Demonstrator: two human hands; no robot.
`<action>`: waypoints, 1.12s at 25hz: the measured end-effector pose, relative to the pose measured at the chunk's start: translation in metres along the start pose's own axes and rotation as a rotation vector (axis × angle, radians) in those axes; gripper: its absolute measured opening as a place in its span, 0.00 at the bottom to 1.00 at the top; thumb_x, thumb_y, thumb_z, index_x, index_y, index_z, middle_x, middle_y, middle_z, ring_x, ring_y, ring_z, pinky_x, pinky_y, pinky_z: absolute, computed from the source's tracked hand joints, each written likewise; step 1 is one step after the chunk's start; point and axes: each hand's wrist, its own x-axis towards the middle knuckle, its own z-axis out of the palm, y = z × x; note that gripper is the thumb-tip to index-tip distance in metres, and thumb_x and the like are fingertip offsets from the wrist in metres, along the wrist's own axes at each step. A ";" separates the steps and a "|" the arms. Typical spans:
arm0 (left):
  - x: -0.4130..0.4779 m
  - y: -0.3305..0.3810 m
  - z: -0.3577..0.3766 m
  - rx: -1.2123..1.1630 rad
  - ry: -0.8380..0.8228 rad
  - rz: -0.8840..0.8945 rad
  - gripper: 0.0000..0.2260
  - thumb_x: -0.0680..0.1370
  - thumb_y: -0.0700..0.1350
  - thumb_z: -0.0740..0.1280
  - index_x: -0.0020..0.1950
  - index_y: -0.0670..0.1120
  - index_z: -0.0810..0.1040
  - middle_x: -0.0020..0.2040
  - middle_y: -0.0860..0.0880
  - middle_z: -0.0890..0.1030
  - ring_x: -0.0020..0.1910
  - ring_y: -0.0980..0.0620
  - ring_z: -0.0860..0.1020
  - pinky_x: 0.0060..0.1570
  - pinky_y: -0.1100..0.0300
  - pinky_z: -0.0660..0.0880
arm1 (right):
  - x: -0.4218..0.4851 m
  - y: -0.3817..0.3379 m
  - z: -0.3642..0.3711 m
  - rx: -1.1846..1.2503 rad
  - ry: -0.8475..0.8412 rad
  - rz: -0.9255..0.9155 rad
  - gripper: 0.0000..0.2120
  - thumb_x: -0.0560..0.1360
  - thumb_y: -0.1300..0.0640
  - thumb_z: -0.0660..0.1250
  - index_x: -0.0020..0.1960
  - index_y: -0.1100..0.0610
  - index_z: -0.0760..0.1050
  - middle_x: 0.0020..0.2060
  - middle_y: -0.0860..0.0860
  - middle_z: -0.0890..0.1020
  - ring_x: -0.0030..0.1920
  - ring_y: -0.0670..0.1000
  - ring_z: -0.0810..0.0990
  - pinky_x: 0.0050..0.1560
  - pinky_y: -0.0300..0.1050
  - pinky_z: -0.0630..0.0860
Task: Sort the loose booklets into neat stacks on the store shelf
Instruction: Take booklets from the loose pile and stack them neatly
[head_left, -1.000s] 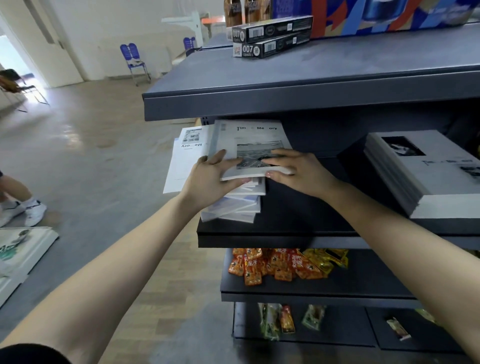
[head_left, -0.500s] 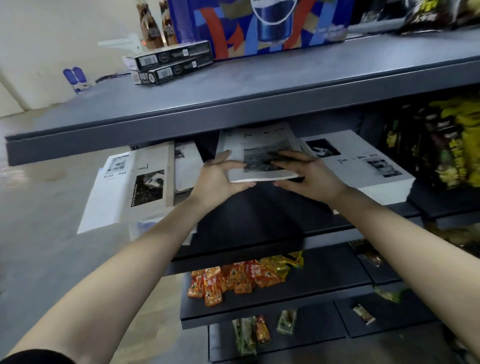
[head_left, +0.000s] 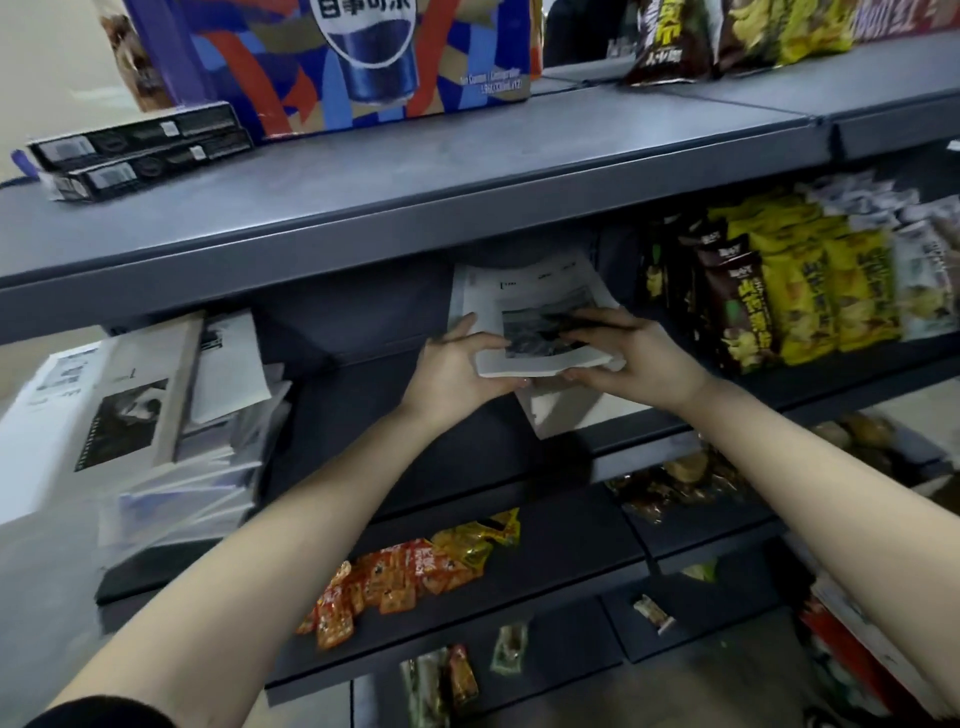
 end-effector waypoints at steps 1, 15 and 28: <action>0.001 0.006 0.009 0.021 -0.029 -0.023 0.25 0.65 0.55 0.77 0.61 0.51 0.79 0.73 0.41 0.64 0.74 0.50 0.61 0.74 0.51 0.57 | -0.005 0.010 -0.004 0.007 -0.024 0.012 0.24 0.69 0.45 0.71 0.61 0.56 0.77 0.65 0.56 0.74 0.66 0.53 0.71 0.69 0.48 0.65; 0.024 0.043 0.090 0.347 -0.374 -0.109 0.25 0.82 0.56 0.53 0.76 0.51 0.51 0.77 0.38 0.41 0.73 0.33 0.36 0.72 0.40 0.40 | -0.007 0.097 -0.006 -0.195 -0.300 0.159 0.21 0.77 0.49 0.61 0.70 0.47 0.67 0.71 0.49 0.67 0.70 0.52 0.66 0.66 0.46 0.65; 0.028 0.023 0.090 0.276 -0.343 -0.109 0.25 0.80 0.58 0.54 0.76 0.54 0.53 0.77 0.41 0.39 0.73 0.32 0.35 0.72 0.38 0.45 | -0.001 0.081 -0.018 -0.013 -0.244 0.197 0.23 0.75 0.50 0.67 0.69 0.48 0.69 0.71 0.50 0.66 0.71 0.53 0.65 0.68 0.39 0.59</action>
